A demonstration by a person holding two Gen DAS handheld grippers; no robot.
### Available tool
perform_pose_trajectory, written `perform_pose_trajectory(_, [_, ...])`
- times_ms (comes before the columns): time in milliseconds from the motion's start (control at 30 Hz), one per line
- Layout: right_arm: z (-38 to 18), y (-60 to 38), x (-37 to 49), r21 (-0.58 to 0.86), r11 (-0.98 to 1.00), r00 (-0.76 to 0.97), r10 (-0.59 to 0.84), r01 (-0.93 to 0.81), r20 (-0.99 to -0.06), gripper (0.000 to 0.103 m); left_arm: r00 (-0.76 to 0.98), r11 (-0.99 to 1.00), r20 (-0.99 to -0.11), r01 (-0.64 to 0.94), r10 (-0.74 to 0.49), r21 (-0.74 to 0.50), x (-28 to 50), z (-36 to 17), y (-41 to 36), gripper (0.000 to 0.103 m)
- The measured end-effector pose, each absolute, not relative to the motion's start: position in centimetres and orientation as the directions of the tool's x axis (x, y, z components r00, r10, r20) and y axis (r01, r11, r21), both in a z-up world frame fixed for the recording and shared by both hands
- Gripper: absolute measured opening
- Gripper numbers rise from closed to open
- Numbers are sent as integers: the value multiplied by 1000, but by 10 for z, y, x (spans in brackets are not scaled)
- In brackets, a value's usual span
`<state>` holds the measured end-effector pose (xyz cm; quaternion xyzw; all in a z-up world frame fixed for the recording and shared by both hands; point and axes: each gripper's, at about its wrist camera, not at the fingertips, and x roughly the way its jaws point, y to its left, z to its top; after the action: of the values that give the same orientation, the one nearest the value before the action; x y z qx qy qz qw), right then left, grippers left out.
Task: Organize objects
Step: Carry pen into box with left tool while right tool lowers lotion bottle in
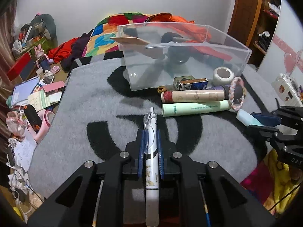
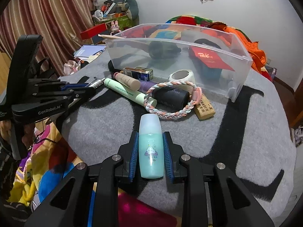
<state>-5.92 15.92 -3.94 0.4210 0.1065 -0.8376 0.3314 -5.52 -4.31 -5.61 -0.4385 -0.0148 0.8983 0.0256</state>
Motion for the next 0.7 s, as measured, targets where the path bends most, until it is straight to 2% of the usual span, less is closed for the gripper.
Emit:
perform_pose_trajectory(467, [3, 175, -67, 119, -792, -516, -494, 598, -700, 23, -755, -993, -648, -37, 103, -115, -29, 11, -36, 12])
perform_pose_trajectory(700, [26, 179, -80, 123, -809, -565, -501, 574, -655, 23, -780, -991, -614, -60, 124, -123, -39, 30, -26, 12])
